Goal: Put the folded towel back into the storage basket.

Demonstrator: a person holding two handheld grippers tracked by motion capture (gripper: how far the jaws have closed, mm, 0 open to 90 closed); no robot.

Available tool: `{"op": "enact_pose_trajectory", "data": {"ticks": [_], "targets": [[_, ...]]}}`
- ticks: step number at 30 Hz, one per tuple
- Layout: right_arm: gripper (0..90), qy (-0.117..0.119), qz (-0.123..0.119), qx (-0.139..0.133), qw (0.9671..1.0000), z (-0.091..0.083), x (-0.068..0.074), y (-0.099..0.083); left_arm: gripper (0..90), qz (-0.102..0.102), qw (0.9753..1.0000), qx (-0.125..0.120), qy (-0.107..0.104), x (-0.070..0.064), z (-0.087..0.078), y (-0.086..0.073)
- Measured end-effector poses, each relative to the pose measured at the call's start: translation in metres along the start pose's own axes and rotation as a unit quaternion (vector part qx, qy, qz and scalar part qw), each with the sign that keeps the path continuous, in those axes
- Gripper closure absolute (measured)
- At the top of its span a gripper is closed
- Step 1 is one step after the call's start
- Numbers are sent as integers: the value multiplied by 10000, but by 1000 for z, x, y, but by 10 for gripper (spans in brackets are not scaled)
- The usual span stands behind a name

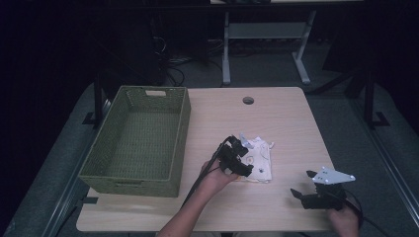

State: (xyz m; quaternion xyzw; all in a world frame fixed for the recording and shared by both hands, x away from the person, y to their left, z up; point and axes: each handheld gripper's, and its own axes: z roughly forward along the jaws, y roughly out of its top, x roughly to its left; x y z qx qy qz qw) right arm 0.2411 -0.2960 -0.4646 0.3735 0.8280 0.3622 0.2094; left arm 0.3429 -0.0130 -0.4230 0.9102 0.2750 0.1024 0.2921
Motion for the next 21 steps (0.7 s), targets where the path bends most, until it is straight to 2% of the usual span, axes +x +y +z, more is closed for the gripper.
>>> {"op": "enact_pose_trajectory", "data": {"ticks": [4,7,10,13,17,21], "targets": [[137,7,-23,16,10000,0,1,0,328,19,9999,139,21,4,11,7],[137,13,-26,3,10000,0,2,0,353,-43,9996,260,122,10,21,12],[137,26,-20,-29,10000,0,2,1,353,-109,9994,323,88,13,27,12],[137,49,-17,-15,10000,0,2,1,351,-198,9984,526,49,16,39,14],[137,35,-32,-47,10000,-1,3,0,340,-304,9977,611,20,19,44,14],[137,29,-12,-69,10000,-1,2,1,368,-290,9976,632,77,17,44,15]]}}
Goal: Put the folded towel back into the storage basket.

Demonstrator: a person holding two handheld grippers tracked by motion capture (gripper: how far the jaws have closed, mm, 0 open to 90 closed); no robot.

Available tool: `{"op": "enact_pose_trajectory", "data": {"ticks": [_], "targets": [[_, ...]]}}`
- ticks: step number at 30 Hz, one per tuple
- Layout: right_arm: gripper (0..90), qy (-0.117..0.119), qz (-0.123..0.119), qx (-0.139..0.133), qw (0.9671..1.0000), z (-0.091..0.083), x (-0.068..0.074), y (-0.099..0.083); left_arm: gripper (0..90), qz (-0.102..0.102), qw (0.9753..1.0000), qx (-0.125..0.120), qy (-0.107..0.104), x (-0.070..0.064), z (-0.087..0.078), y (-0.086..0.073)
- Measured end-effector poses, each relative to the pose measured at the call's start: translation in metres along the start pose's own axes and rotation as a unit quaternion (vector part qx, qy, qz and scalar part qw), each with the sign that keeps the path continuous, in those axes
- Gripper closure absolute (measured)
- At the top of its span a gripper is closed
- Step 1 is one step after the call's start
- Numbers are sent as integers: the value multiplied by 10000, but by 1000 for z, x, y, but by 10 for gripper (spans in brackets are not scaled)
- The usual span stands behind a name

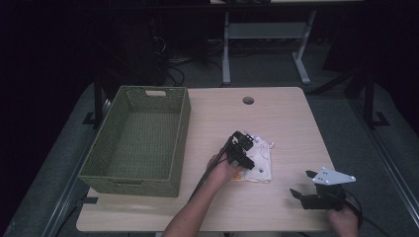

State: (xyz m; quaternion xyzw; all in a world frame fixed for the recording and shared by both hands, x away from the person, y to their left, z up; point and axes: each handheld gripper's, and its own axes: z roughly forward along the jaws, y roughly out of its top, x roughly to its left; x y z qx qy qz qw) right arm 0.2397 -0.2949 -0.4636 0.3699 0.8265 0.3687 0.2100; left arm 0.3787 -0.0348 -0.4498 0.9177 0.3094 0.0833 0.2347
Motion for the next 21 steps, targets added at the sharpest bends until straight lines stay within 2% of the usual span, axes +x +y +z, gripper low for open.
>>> {"op": "enact_pose_trajectory", "data": {"ticks": [2,9,12,21], "targets": [[137,5,2,0,10000,0,1,0,377,-57,10000,46,37,-1,0,0],[137,30,-29,-49,10000,-1,4,2,454,-47,9999,116,47,-2,-2,2],[137,41,-27,-19,10000,0,5,3,457,-68,9999,116,68,-3,-2,2],[137,32,-18,-19,10000,0,4,2,566,48,10000,82,11,-5,-3,1]]}}
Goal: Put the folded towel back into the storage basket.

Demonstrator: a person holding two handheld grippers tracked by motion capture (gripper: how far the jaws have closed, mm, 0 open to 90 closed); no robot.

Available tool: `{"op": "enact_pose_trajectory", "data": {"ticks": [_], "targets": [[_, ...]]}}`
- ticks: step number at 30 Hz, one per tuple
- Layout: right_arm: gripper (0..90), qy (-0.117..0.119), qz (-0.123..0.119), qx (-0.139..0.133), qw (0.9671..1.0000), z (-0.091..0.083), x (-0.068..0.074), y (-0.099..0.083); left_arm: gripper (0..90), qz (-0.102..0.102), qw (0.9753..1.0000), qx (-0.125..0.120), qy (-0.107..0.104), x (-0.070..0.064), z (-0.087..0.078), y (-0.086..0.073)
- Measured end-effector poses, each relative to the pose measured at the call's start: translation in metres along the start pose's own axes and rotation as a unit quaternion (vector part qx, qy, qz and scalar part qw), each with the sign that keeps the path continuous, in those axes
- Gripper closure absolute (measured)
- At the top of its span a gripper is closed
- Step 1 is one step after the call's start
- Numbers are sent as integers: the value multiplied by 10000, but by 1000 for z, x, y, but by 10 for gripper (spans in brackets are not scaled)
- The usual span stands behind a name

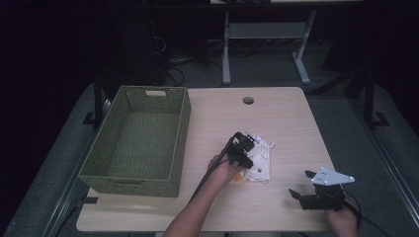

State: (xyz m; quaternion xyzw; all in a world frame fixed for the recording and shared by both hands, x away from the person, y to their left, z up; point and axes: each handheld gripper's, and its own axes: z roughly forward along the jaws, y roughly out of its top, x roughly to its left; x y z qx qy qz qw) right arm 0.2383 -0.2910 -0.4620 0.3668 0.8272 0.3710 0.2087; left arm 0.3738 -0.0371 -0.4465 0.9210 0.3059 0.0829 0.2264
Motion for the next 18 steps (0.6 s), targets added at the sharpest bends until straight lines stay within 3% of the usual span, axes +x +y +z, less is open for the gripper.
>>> {"op": "enact_pose_trajectory", "data": {"ticks": [8,18], "targets": [[137,4,-37,-8,10000,0,2,1,738,167,9998,-6,-56,-3,-1,0],[137,6,-86,38,10000,0,2,1,799,-32,9993,-115,-347,3,-4,-7]]}}
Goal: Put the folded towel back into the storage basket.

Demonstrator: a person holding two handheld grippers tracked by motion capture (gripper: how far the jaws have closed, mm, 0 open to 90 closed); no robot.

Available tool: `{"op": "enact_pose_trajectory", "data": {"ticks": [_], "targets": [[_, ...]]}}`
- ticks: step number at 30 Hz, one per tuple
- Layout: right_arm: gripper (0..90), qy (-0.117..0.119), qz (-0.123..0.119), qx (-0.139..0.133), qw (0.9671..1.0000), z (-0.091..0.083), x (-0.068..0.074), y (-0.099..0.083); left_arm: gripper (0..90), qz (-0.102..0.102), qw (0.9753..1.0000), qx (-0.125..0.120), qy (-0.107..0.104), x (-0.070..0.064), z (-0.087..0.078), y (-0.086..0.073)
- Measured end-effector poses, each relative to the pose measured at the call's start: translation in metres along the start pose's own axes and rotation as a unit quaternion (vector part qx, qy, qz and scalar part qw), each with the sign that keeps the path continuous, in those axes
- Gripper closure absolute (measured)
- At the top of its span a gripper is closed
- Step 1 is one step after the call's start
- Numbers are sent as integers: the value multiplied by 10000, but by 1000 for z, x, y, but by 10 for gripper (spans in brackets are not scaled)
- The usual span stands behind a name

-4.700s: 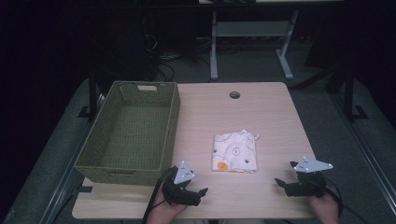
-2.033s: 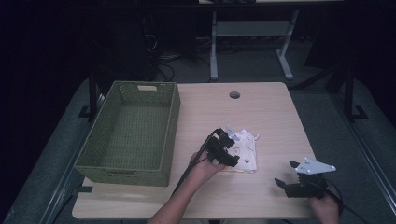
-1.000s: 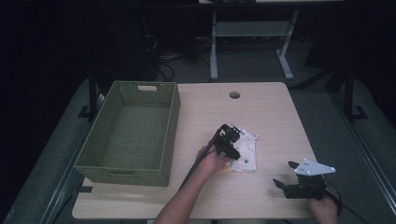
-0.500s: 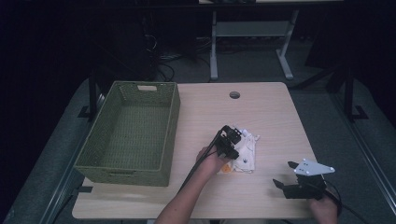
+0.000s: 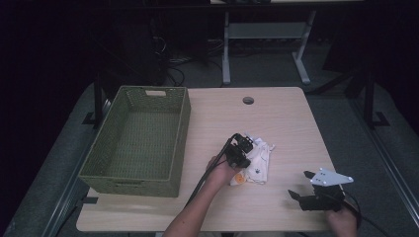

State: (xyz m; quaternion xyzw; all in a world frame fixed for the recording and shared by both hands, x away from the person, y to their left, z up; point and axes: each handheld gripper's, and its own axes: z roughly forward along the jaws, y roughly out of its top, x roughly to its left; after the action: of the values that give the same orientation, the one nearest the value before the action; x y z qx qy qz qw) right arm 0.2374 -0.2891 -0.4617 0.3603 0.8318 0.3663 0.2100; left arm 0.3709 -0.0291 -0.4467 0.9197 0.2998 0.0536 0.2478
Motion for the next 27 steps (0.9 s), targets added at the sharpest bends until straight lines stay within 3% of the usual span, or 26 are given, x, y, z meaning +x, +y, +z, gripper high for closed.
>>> {"op": "enact_pose_trajectory", "data": {"ticks": [3,10,12,13,21,25,27], "targets": [[137,-15,-6,35,10000,0,-2,-1,814,-190,9996,-90,-190,6,-1,-3],[137,-33,37,17,10000,-1,-1,0,826,-298,9988,-99,-374,10,-5,-4],[137,-42,47,-16,10000,-1,-2,0,827,-332,9984,-165,-428,10,-8,-4],[137,-76,42,-22,10000,-2,-2,0,828,-414,9972,-312,-546,10,-13,-4],[137,-120,93,-4,9999,-4,-3,-2,828,-233,9961,-575,-632,4,-36,-4],[137,-141,116,-24,9998,-5,-3,-2,827,-349,9918,-813,-921,3,-53,-9],[137,-156,109,-13,9998,-5,-3,-2,827,-368,9909,-864,-967,3,-57,-11]]}}
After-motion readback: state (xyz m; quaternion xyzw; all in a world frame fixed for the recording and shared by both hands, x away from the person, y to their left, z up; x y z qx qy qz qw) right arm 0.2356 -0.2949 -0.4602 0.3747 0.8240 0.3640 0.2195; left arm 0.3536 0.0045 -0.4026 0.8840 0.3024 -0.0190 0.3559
